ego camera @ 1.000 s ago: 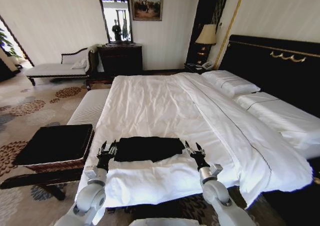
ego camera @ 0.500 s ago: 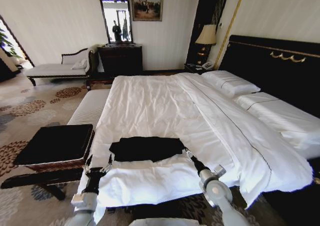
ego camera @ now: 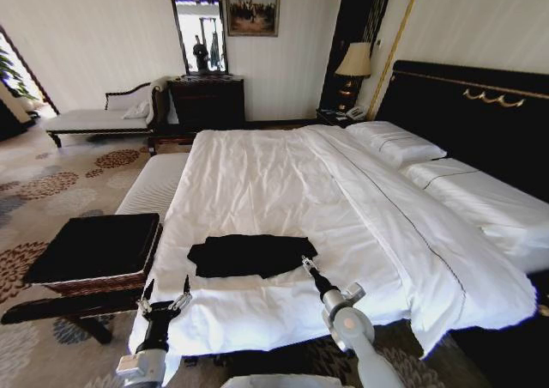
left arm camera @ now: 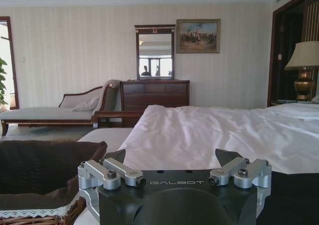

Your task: Fold the clothes on the bed and place them into the basket.

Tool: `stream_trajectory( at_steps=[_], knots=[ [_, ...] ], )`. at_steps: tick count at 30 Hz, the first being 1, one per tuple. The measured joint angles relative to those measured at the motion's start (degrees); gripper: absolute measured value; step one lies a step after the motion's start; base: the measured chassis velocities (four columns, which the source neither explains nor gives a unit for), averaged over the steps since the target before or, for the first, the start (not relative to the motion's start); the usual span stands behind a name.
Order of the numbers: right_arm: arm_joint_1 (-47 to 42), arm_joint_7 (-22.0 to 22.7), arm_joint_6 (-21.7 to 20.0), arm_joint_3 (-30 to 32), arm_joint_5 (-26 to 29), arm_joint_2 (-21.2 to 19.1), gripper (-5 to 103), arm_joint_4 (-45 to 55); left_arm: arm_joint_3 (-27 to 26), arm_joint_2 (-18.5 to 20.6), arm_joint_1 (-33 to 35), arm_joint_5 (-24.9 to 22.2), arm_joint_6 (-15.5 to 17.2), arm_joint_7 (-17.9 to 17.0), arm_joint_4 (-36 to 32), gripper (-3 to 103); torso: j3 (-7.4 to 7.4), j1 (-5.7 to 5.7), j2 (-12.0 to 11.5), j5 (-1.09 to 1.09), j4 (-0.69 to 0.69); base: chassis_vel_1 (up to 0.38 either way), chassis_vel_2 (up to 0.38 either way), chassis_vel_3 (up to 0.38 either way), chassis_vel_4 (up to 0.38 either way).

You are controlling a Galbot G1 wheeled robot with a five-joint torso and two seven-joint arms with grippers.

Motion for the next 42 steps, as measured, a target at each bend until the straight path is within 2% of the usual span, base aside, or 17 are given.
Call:
stream_trajectory(
  at_steps=[2, 6, 13, 15, 16, 18, 19, 21, 23, 24, 25, 27, 28, 31, 34, 36, 42],
  knots=[
    [1.01, -0.11, 0.27, -0.37, -0.50, 0.41, 95, -1.54, 0.00, 0.02, 0.05, 0.00, 0.14, -0.06, -0.20, 100, 0.00, 0.00, 0.00, 0.00, 0.00, 0.000, 0.000, 0.000, 0.000],
    [4.95, -0.91, 1.22, 0.14, -2.76, 2.44, 100, -7.57, -0.04, 0.07, 0.34, -0.02, 0.42, -0.25, -0.76, 100, 0.00, 0.00, 0.00, 0.01, 0.02, 0.000, 0.000, 0.000, 0.000],
    [9.38, -0.90, 1.23, 2.03, -1.24, 4.49, 94, -12.02, -0.12, 0.39, 0.58, 0.07, 1.08, -0.51, -1.68, 100, 0.00, 0.00, 0.00, 0.00, 0.00, 0.000, 0.000, 0.000, 0.000],
    [10.08, -0.85, 1.15, 1.88, -1.02, 4.74, 86, -12.98, -0.11, 0.52, 0.40, 0.08, 1.54, -0.73, -2.19, 100, 0.01, 0.00, 0.00, 0.00, -0.01, 0.000, 0.000, 0.000, 0.000],
    [10.08, -0.85, 1.15, 1.88, -1.02, 4.74, 86, -12.98, -0.11, 0.52, 0.40, 0.08, 1.54, -0.73, -2.19, 100, 0.01, 0.00, 0.00, 0.00, -0.01, 0.000, 0.000, 0.000, 0.000],
    [10.21, -0.84, 1.11, 1.73, -0.96, 5.09, 78, -13.57, -0.01, 0.54, 0.28, -0.08, 2.00, -0.91, -2.78, 100, 0.01, 0.00, 0.00, -0.01, -0.02, 0.000, 0.000, 0.000, 0.000],
    [10.21, -0.84, 1.11, 1.73, -0.96, 5.09, 78, -13.57, -0.01, 0.54, 0.28, -0.08, 2.00, -0.91, -2.78, 100, 0.01, 0.00, 0.00, -0.01, -0.02, 0.000, 0.000, 0.000, 0.000],
    [10.21, -0.85, 1.09, 1.62, -0.93, 5.23, 66, -13.88, 0.11, 0.55, 0.20, -0.20, 2.21, -1.01, -2.88, 100, 0.00, 0.00, 0.00, 0.00, -0.01, 0.000, 0.000, 0.000, 0.000],
    [10.20, -0.85, 1.09, 1.57, -0.88, 5.24, 66, -13.95, 0.18, 0.55, 0.18, -0.21, 2.25, -1.06, -2.88, 100, 0.01, -0.01, 0.00, 0.00, -0.01, 0.000, 0.000, 0.000, 0.000],
    [10.17, -0.85, 1.08, 1.51, -0.80, 5.22, 56, -13.97, 0.31, 0.56, 0.17, -0.21, 2.31, -1.11, -2.90, 100, 0.01, 0.00, 0.00, 0.00, 0.00, 0.000, 0.000, 0.000, 0.000],
    [10.15, -0.85, 1.06, 1.46, -0.76, 5.17, 56, -13.99, 0.38, 0.56, 0.16, -0.21, 2.36, -1.13, -2.93, 100, 0.01, 0.00, 0.00, 0.01, 0.01, 0.000, 0.000, 0.000, 0.000],
    [10.12, -0.85, 1.05, 1.39, -0.62, 5.07, 44, -14.01, 0.45, 0.53, 0.00, -0.08, 2.54, -1.17, -2.89, 100, 0.01, 0.00, 0.00, 0.02, 0.01, 0.000, 0.000, 0.000, 0.000],
    [10.12, -0.85, 1.05, 1.39, -0.62, 5.07, 44, -14.01, 0.45, 0.53, 0.00, -0.08, 2.54, -1.17, -2.89, 100, 0.01, 0.00, 0.00, 0.02, 0.01, 0.000, 0.000, 0.000, 0.000],
    [10.40, -0.84, 1.08, 1.14, -0.37, 4.90, 29, -14.06, -0.02, 0.33, -0.54, 0.54, 2.64, -1.60, -1.43, 100, 0.01, 0.00, 0.00, 0.02, 0.01, 0.000, 0.000, 0.000, 0.000],
    [10.66, -0.81, 1.07, 1.11, 0.10, 4.80, 23, -13.88, -0.15, 0.28, -0.60, 0.54, 2.65, -1.75, -1.23, 100, 0.01, 0.00, 0.00, 0.02, 0.02, 0.000, 0.000, 0.000, 0.000],
    [10.87, -0.77, 1.06, 1.08, 0.48, 4.55, 13, -13.40, -0.27, 0.26, -0.61, 0.59, 2.68, -1.91, -1.21, 100, 0.01, 0.01, 0.00, 0.02, 0.02, 0.000, 0.000, 0.000, 0.000],
    [10.18, -0.76, 1.13, 1.11, 0.55, 4.68, 9, -12.04, -0.30, -0.05, -0.42, 0.65, 2.70, -2.05, -1.29, 100, 0.01, 0.00, 0.00, 0.01, 0.00, 0.000, 0.000, 0.000, 0.000]
  ],
)
